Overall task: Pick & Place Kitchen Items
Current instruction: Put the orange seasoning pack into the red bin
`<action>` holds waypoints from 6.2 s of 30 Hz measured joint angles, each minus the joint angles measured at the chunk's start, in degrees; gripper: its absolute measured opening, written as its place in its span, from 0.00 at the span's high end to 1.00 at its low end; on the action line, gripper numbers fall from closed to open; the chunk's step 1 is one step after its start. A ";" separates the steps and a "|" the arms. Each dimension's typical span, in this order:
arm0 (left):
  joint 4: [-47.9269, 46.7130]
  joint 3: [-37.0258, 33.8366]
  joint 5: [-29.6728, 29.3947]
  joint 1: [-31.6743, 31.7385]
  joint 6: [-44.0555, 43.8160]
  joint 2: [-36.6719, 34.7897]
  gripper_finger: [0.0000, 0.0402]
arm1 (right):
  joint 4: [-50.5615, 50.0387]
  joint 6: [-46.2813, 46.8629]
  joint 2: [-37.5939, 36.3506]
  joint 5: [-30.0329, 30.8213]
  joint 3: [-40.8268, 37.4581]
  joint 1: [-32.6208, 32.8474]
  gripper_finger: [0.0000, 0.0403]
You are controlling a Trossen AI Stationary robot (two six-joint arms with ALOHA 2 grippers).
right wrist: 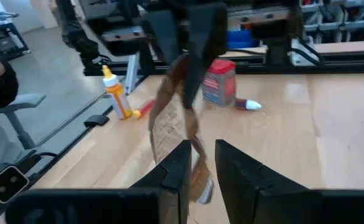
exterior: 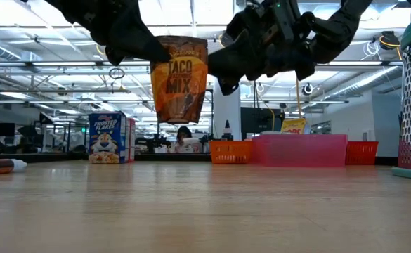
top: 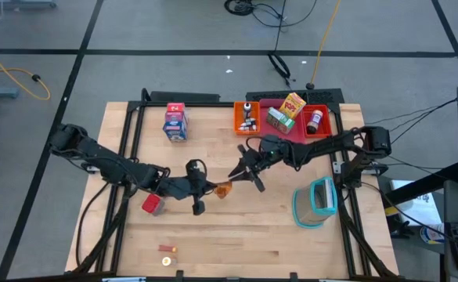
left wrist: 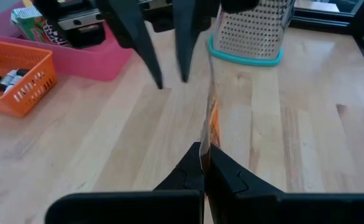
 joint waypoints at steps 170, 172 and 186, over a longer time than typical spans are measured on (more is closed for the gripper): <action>4.24 0.00 -1.62 0.68 7.79 0.00 0.78 | -4.31 0.36 -49.07 70.51 -38.99 -38.43 1.00; 4.22 0.00 -1.60 0.68 7.79 0.00 0.78 | -2.21 0.35 -46.66 70.20 -38.99 -38.59 1.00; 4.15 0.00 -1.60 0.68 7.78 0.02 0.78 | 7.94 -1.66 -36.85 72.26 -38.99 -38.94 1.00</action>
